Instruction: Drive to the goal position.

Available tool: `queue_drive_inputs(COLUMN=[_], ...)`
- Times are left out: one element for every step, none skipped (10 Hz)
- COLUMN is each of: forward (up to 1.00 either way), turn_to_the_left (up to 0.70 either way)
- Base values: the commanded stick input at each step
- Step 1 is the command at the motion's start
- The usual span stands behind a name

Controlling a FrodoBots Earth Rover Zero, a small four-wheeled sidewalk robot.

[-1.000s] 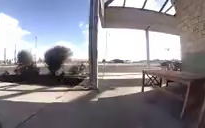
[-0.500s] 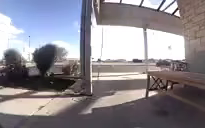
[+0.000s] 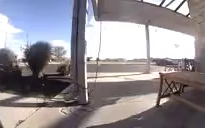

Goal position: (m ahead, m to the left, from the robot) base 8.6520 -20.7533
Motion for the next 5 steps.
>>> queue_drive_inputs(forward=[0.85, 0.85, 0.85, 0.85, 0.85], turn_to_the_left=[0.0, 0.0, -0.13, -0.27, -0.27])
